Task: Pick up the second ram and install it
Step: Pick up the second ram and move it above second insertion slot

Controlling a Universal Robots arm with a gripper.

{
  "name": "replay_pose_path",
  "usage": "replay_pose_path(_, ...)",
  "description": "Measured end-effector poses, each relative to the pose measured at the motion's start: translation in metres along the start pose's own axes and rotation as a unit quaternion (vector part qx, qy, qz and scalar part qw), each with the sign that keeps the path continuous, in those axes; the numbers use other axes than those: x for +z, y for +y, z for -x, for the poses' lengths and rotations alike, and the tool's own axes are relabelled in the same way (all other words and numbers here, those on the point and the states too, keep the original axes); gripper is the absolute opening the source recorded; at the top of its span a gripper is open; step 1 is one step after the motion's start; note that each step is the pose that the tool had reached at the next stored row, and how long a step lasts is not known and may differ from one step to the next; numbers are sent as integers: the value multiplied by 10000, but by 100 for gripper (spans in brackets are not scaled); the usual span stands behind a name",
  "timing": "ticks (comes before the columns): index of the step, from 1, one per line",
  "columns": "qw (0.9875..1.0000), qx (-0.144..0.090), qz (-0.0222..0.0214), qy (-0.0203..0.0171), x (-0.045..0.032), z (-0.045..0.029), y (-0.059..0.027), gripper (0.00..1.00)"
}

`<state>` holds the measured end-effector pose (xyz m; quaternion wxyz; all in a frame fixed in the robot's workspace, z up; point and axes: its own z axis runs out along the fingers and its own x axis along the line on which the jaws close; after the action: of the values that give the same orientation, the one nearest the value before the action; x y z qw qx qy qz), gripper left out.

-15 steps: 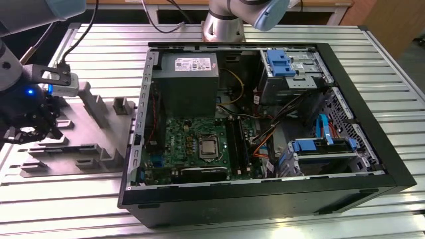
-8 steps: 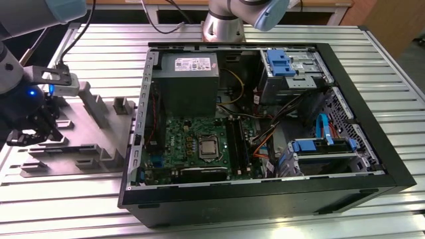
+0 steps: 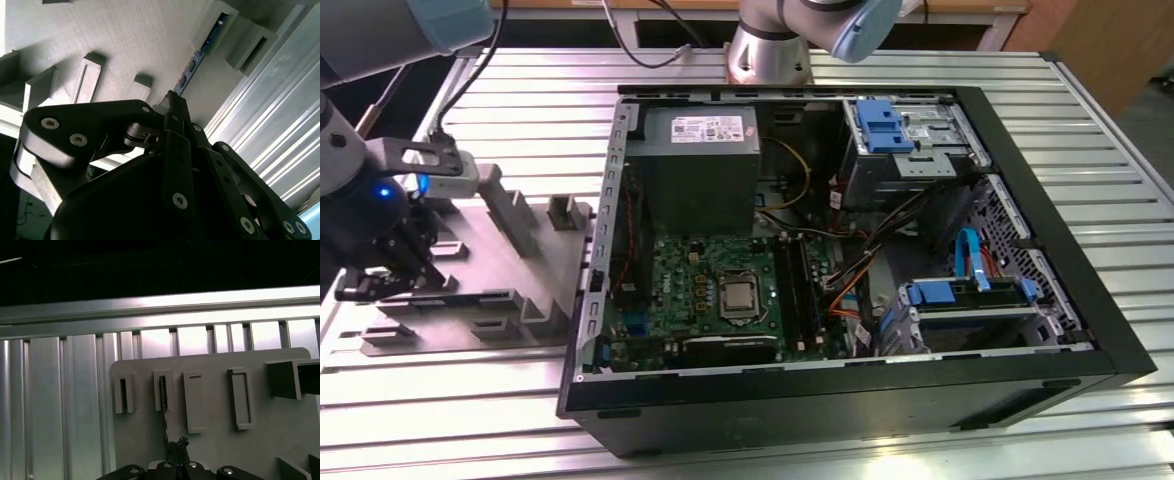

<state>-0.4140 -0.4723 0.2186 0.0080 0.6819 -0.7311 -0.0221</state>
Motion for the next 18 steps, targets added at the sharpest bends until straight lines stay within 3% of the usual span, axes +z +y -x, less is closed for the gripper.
replay_pose_path(4,9997,-228,5,14,19,-13,-2,10)
replay_pose_path(7,9997,-230,4,15,24,-86,-7,10)
replay_pose_path(18,9997,-230,5,15,48,-78,-8,10)
